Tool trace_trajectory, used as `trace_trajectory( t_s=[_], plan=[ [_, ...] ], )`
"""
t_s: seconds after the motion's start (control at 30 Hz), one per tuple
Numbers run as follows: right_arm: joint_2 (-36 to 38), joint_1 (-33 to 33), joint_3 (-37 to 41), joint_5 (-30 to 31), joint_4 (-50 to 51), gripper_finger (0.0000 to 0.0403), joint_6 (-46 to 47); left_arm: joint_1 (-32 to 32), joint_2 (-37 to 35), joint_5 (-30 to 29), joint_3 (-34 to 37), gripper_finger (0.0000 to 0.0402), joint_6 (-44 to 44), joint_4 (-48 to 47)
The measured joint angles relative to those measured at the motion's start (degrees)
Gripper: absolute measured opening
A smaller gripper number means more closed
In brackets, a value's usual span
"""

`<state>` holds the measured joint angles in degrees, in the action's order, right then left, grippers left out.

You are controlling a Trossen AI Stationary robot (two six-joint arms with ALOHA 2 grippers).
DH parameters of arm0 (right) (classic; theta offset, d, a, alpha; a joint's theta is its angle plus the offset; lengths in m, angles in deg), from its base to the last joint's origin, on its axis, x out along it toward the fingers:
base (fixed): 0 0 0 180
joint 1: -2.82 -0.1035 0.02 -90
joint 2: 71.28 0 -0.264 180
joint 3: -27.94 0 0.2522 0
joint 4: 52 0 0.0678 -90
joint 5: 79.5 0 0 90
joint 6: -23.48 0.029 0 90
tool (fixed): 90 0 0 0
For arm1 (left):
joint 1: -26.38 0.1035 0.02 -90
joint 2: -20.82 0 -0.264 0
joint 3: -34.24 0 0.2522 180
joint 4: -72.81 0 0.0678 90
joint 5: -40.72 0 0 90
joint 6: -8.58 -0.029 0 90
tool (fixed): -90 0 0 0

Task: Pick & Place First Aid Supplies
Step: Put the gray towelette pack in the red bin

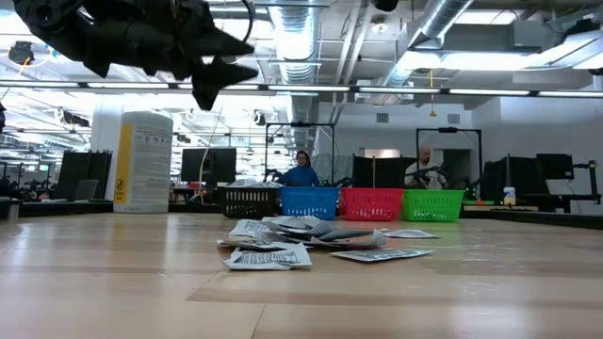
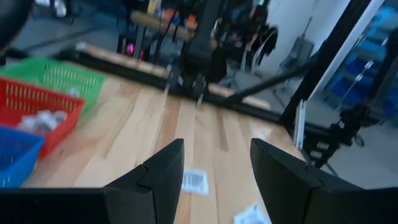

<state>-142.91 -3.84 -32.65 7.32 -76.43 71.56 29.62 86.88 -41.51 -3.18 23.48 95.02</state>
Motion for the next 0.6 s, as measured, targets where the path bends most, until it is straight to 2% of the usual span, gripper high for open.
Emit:
trace_trajectory(
  t_s=[0.3,0.6],
  plan=[
    [0.00,0.00,-0.03,-0.44,0.25,0.0001,-0.05,0.00,-0.04,0.00,0.00,0.0186,-0.09,11.58],
    [0.30,0.13,-0.04,-1.71,3.62,0.0001,-0.15,-0.02,-0.04,0.02,0.00,0.0186,0.43,11.91]
  ],
)
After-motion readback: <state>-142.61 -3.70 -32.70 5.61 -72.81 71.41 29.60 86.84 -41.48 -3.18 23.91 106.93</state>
